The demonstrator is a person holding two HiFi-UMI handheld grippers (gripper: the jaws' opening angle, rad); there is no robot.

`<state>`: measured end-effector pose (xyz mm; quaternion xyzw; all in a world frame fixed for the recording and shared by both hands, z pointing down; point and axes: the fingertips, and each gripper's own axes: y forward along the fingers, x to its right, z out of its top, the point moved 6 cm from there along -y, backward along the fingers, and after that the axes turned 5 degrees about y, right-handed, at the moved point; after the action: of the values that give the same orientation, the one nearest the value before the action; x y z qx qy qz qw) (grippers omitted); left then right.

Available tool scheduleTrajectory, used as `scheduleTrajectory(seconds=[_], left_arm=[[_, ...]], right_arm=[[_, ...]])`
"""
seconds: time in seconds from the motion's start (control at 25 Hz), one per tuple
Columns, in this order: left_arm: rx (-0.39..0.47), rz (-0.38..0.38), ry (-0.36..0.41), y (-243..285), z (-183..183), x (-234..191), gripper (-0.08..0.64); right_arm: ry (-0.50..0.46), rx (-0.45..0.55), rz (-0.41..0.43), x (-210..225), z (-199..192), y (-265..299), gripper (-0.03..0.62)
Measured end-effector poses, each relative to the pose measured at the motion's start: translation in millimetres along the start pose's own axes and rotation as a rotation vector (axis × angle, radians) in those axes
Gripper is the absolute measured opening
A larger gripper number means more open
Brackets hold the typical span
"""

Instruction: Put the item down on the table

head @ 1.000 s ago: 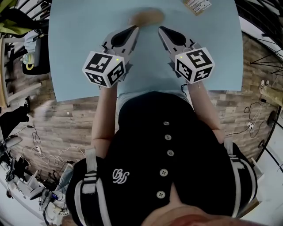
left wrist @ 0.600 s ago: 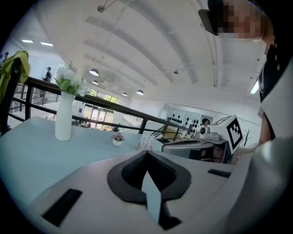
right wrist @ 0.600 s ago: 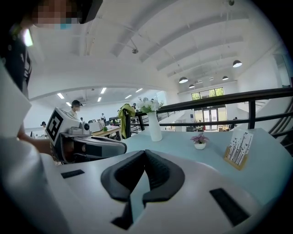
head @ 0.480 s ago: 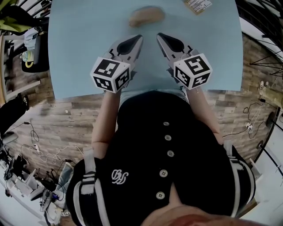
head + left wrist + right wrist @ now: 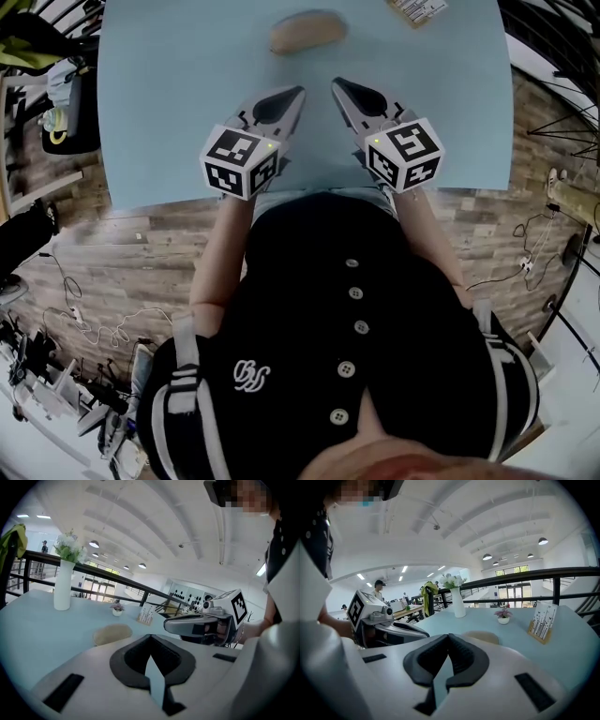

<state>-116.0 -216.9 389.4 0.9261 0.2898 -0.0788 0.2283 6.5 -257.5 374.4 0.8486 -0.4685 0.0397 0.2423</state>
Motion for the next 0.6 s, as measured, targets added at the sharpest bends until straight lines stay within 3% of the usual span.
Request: scheduleTrajectory(seconds=[0.6], left_arm=[[-0.041,0.007,-0.03,4.6,-16.0,-5.8,0.009]], right_arm=[[0.014,-0.025,-0.003,0.5,-9.6,6.3,0.011]])
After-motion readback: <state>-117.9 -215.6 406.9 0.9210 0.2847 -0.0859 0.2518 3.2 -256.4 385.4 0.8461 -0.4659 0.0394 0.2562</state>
